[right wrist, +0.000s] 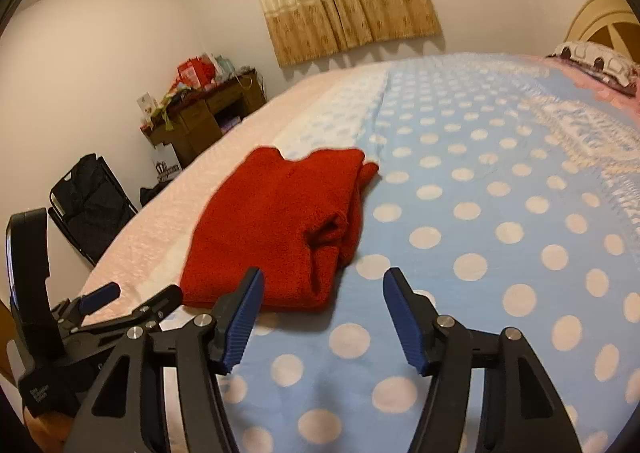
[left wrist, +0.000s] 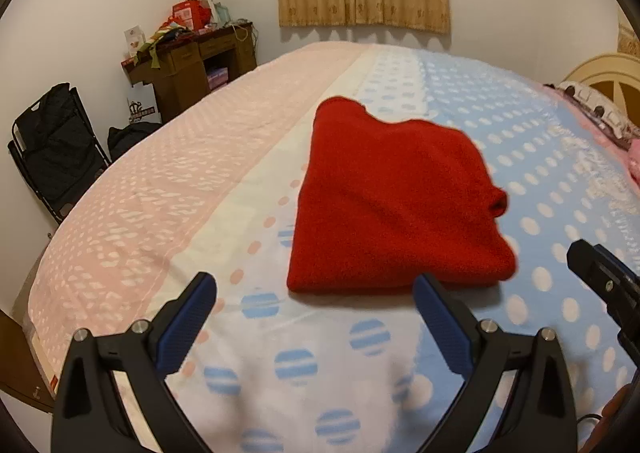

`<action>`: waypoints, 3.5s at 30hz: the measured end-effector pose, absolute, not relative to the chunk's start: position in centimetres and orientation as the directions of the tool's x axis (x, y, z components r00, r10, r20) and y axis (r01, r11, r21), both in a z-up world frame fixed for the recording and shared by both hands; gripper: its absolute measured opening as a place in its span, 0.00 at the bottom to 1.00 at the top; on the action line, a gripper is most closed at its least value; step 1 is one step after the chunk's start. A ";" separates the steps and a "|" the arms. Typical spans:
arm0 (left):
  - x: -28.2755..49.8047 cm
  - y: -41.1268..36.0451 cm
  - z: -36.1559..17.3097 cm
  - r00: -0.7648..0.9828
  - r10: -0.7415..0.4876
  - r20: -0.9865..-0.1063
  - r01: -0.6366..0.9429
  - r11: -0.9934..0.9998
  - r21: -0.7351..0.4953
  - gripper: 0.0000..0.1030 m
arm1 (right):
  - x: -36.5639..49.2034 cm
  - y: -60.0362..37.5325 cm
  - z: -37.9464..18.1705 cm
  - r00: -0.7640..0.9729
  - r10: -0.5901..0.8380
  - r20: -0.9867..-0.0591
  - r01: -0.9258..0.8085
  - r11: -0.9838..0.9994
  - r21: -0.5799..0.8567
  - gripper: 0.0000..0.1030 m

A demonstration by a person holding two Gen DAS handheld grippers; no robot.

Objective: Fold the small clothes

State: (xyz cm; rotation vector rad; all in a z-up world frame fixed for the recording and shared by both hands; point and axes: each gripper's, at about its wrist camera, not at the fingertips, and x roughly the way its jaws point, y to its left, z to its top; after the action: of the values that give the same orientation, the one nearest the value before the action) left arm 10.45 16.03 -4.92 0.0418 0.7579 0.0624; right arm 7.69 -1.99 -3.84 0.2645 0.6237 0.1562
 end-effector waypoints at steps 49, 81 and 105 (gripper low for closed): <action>-6.4 14.6 6.4 0.958 0.071 -0.279 -0.047 0.995 0.093 1.00 | -10.4 0.0 8.0 0.979 0.010 -0.206 0.014 0.993 0.115 0.77; -6.6 14.2 6.7 0.954 0.086 -0.288 -0.059 0.993 0.100 1.00 | -9.7 -0.7 7.3 0.972 0.012 -0.235 0.020 0.991 0.132 0.77; -6.8 14.1 6.2 0.952 0.096 -0.291 -0.069 0.992 0.102 1.00 | -9.3 -0.8 6.6 0.968 0.020 -0.250 0.019 0.988 0.152 0.77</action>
State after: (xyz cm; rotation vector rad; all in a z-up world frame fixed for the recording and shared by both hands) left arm -6.77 14.06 6.23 0.0912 0.3001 0.0836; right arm -9.34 -0.79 6.60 0.1540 0.2535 0.0004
